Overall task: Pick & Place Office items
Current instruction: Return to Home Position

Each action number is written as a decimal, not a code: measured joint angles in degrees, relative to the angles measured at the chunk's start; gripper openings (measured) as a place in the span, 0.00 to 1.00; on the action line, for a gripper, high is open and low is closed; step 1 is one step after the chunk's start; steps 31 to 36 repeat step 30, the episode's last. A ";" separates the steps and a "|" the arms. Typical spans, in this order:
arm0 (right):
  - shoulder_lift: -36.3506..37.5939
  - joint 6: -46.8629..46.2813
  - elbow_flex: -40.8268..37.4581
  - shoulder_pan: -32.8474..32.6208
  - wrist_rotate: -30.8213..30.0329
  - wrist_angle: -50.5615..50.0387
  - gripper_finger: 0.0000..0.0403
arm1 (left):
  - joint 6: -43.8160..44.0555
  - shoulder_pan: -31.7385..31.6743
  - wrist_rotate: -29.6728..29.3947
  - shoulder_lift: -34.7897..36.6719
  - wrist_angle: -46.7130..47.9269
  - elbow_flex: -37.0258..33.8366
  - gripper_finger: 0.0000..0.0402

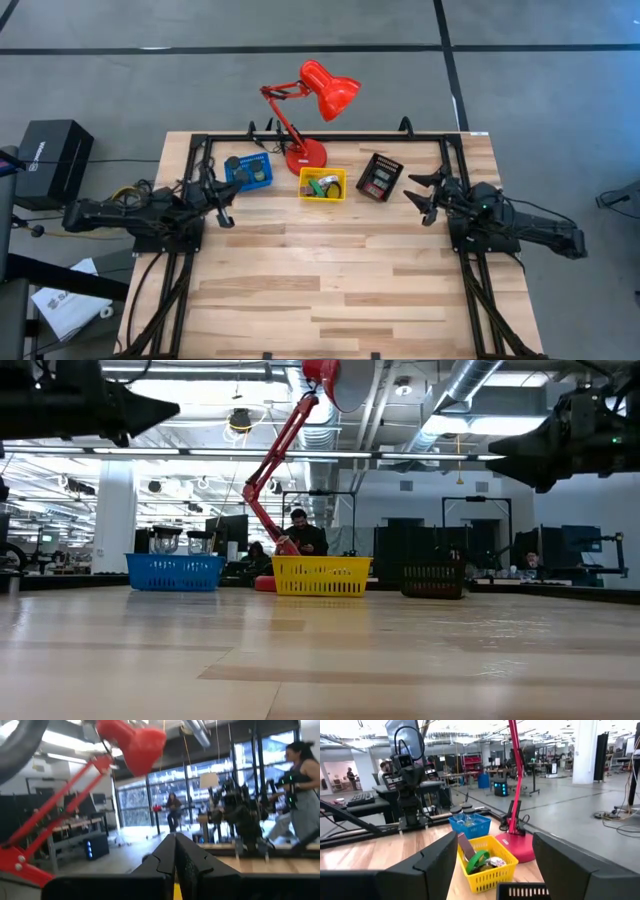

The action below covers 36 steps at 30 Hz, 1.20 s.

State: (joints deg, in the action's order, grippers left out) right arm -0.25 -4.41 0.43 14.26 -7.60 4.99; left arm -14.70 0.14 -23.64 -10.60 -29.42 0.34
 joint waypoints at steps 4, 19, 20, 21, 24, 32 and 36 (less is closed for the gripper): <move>0.00 -0.26 -0.02 0.00 0.00 -0.96 0.62 | 1.28 0.00 -0.04 -3.87 -0.23 0.00 0.00; 0.00 -1.90 -0.04 0.00 0.08 -2.98 0.62 | 1.73 0.00 1.60 -4.80 1.86 0.00 0.00; 0.00 -2.35 -0.05 0.00 0.16 -2.99 0.62 | 1.89 0.00 1.60 -4.80 1.93 0.00 0.00; 0.00 -2.88 -0.07 0.00 0.22 -2.99 0.62 | 1.94 0.00 1.60 -4.78 1.93 0.00 0.00; 0.00 -3.16 -0.07 0.00 0.22 -2.99 0.62 | 2.55 0.00 1.60 -4.78 2.72 0.00 0.00; 0.00 -3.16 -0.07 -0.01 0.24 -2.98 0.62 | 4.49 0.00 1.60 -4.77 6.32 0.12 0.00; 0.00 -3.16 -0.07 -0.01 0.24 -2.98 0.62 | 4.49 0.00 1.60 -4.77 6.32 0.12 0.00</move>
